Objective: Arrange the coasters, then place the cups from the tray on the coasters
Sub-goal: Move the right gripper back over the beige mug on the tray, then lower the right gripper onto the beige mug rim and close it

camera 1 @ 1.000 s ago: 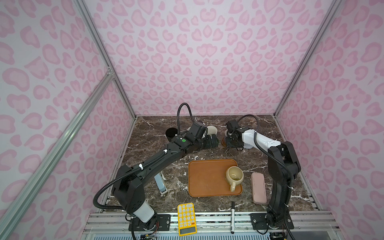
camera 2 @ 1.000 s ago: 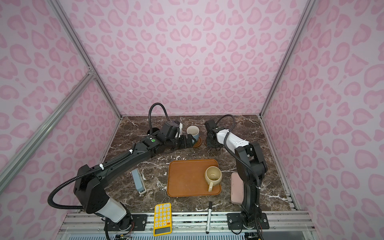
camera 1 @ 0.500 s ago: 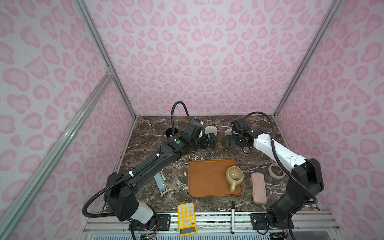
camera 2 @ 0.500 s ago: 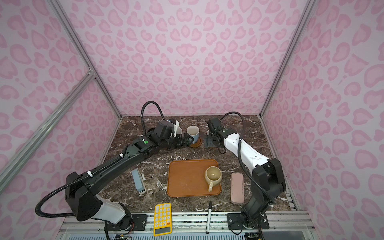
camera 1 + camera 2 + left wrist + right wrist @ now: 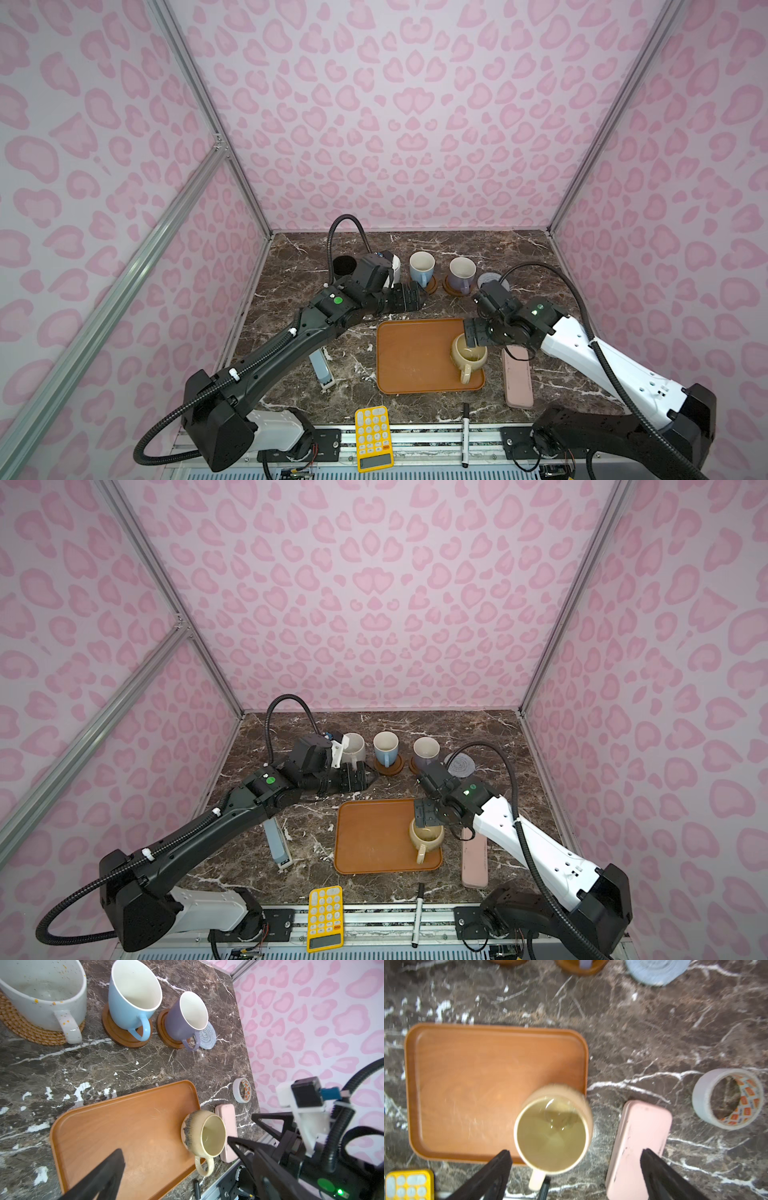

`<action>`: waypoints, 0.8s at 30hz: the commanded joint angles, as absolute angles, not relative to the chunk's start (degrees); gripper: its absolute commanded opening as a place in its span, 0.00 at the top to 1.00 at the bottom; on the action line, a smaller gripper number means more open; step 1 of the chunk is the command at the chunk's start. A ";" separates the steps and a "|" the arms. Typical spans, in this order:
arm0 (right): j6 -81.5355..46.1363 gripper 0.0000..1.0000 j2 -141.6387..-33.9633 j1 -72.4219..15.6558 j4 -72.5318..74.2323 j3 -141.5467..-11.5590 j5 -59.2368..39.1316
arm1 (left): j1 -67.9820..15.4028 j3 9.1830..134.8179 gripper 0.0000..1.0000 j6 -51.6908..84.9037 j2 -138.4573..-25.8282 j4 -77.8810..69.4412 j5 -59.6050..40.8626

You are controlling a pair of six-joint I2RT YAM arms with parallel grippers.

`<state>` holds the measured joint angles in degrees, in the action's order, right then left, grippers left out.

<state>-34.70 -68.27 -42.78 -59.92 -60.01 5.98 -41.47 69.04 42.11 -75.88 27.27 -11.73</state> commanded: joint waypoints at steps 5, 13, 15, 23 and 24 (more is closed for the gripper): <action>-46.64 0.05 -66.06 -52.94 -58.52 -53.30 8.01 | -41.48 65.13 0.02 43.20 -72.53 26.99 -13.76; -52.41 0.13 -68.41 -58.18 -51.76 -48.04 10.46 | -41.61 60.72 0.03 44.91 -70.40 24.63 -14.42; -53.44 0.19 -68.79 -58.19 -49.20 -46.34 10.44 | -41.59 60.13 0.02 44.98 -70.49 24.23 -14.49; -56.10 0.52 -71.94 -58.07 -44.78 -43.16 13.02 | -42.07 57.17 0.02 46.21 -70.42 22.16 -14.55; -56.69 0.54 -72.81 -58.02 -44.87 -43.16 13.08 | -42.10 56.92 0.02 46.31 -70.41 21.94 -14.45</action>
<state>-54.50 -71.44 -58.06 -46.72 -43.48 10.81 -42.02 57.47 45.71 -70.81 24.69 -14.15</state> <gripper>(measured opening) 0.468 0.977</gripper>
